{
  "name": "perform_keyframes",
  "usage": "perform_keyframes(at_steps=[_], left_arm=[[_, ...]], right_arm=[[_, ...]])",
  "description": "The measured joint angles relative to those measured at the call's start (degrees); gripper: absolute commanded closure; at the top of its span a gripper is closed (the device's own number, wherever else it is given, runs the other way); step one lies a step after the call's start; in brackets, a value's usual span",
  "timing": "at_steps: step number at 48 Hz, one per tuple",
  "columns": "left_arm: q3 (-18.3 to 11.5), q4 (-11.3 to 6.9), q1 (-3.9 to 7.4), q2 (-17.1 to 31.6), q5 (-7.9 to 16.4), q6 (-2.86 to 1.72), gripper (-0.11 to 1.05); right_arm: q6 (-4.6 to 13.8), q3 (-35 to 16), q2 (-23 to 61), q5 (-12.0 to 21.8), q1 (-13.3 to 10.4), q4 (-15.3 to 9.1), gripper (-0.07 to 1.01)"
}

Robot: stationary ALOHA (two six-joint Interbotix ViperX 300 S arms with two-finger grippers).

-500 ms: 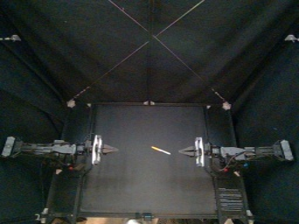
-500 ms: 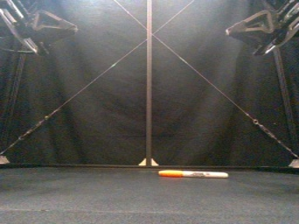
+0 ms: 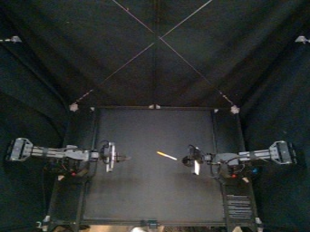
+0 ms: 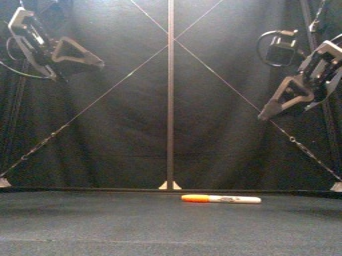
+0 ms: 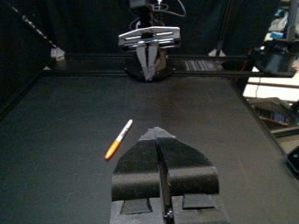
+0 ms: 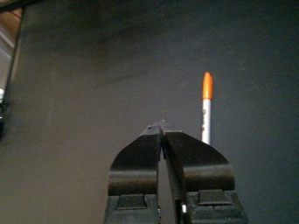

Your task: Uncap the pen

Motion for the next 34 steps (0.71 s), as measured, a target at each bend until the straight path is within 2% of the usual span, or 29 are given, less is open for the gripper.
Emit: perform_keyframes(at_steps=[6, 9, 11, 17, 20, 24, 34], left_arm=[[-1.23, 0.0, 1.41, 5.36, -0.88, 0.0, 0.95], [-2.02, 0.0, 1.67, 7.56, -1.05, -0.09, 0.95], [-2.64, 0.09, 1.76, 9.05, -1.14, 0.09, 0.93], [-4.92, 0.44, 2.29, 13.8, -1.14, 0.09, 0.85], [-5.8, 0.79, 2.72, 15.64, -1.14, 0.09, 0.8], [-7.03, 1.05, 3.34, 17.84, -1.14, 0.0, 0.7], [-8.88, 1.14, 3.96, 20.92, -1.14, 0.09, 0.46]], right_arm=[[-0.09, -1.49, 5.54, -0.26, -1.32, -0.79, 0.74], [-0.09, -2.29, 7.82, -0.35, -1.76, -1.32, 0.62], [-0.09, -2.72, 9.4, -0.35, -2.02, -1.49, 0.54], [-0.09, -4.31, 14.15, -0.35, -2.9, -1.67, 0.3], [-0.09, -5.1, 16.35, -0.44, -3.34, -1.76, 0.22], [-0.09, -6.15, 19.16, -0.44, -4.04, -1.85, 0.17], [-0.18, -7.56, 24.61, -0.44, -6.94, -2.37, 0.17]])
